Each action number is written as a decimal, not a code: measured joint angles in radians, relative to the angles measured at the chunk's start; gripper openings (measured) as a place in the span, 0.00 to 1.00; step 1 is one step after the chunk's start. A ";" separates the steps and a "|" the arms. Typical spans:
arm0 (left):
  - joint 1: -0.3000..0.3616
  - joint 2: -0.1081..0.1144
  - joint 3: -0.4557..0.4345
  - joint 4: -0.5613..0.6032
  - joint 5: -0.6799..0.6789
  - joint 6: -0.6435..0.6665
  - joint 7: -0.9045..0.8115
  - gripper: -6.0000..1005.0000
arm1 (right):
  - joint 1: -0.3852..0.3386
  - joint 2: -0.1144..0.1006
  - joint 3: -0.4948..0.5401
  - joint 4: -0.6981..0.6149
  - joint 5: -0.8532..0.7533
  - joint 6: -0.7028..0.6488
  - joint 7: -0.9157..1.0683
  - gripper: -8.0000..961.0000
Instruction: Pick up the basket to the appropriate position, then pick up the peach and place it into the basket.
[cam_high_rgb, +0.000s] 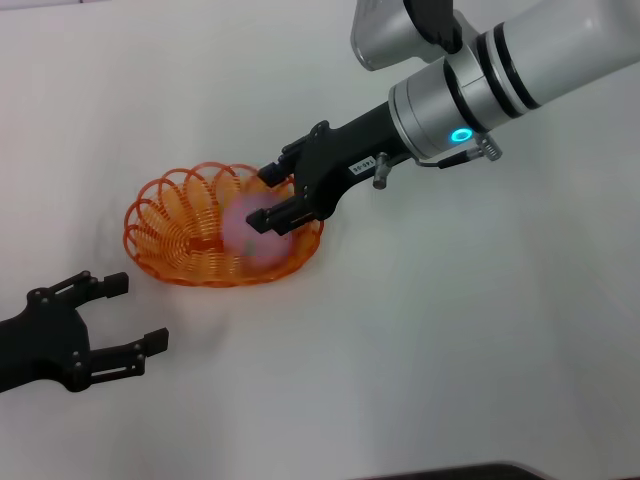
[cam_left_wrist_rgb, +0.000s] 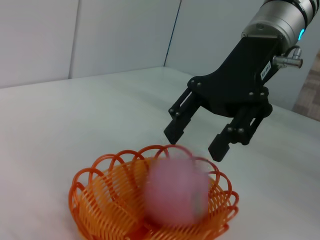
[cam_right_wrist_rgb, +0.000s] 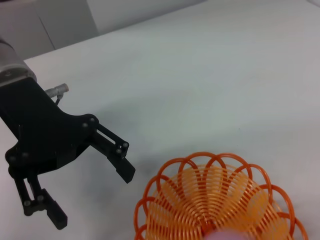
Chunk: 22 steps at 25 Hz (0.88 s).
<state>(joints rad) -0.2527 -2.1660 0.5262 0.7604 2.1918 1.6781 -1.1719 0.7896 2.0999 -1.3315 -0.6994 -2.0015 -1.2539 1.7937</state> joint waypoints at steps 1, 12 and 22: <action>0.000 0.000 0.000 0.000 0.000 0.000 0.000 0.92 | 0.000 0.000 0.000 0.000 0.000 0.000 0.000 0.47; 0.001 0.000 -0.011 0.000 -0.014 0.013 0.000 0.92 | -0.024 -0.006 0.018 -0.016 0.052 -0.005 -0.038 0.95; 0.005 0.000 -0.025 0.000 -0.016 0.014 0.000 0.92 | -0.266 -0.035 0.295 -0.119 0.136 -0.119 -0.292 0.98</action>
<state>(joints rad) -0.2476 -2.1659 0.5010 0.7607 2.1762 1.6920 -1.1719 0.5235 2.0648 -1.0362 -0.8183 -1.8660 -1.3726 1.5019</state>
